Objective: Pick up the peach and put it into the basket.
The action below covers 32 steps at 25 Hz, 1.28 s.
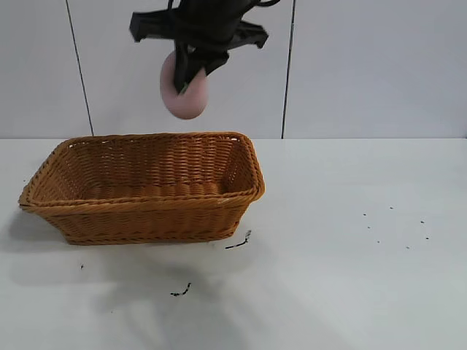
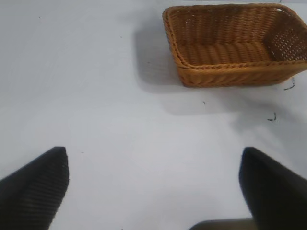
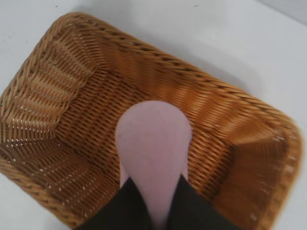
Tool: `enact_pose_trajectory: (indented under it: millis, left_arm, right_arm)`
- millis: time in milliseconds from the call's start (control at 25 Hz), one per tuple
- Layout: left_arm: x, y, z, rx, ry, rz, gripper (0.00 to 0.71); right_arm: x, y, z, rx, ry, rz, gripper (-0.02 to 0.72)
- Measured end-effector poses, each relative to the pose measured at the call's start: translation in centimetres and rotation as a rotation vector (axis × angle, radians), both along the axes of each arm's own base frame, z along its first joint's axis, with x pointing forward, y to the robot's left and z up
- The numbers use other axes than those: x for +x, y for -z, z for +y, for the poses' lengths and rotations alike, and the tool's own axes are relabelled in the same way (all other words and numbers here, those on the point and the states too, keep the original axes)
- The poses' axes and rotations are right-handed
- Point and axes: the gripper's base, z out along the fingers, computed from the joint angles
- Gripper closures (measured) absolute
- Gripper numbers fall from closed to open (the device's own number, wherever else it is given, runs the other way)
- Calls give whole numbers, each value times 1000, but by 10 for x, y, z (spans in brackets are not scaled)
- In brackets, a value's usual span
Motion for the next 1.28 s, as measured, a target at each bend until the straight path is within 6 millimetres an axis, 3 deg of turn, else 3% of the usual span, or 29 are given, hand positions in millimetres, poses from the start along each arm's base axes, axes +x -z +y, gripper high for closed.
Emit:
enact_pose_trajectory:
  millis: [80, 160, 240, 360, 400, 480, 600, 760, 920, 1080, 1280]
  left_arm:
    - [0, 0, 0, 0, 0, 0, 17]
    - [0, 0, 0, 0, 0, 0, 17]
    - [0, 0, 0, 0, 0, 0, 17]
    - [0, 0, 0, 0, 0, 0, 17]
    - [0, 0, 0, 0, 0, 0, 17]
    - [0, 0, 0, 0, 0, 0, 17]
    - [0, 0, 0, 0, 0, 0, 17]
    - [0, 0, 0, 0, 0, 0, 17]
    - [0, 0, 0, 0, 0, 0, 17]
    - [0, 0, 0, 0, 0, 0, 17]
    - [0, 0, 0, 0, 0, 0, 17]
  right_arm:
    - [1, 16, 1, -16, 0, 24, 708]
    - [1, 24, 1, -24, 0, 38, 655]
    - [1, 26, 1, -26, 0, 42, 513]
    - [1, 26, 1, -23, 1, 43, 193]
    - [1, 26, 1, -23, 1, 42, 118]
    - [1, 18, 1, -16, 1, 32, 51]
    - [0, -8, 0, 11, 0, -9, 19]
    - [-3, -61, -4, 43, -5, -97, 16]
    - [0, -104, -23, 57, 22, -171, 9]
    - [20, -122, -72, 40, 119, -184, 8]
    - [49, -118, -160, -8, 298, -137, 8]
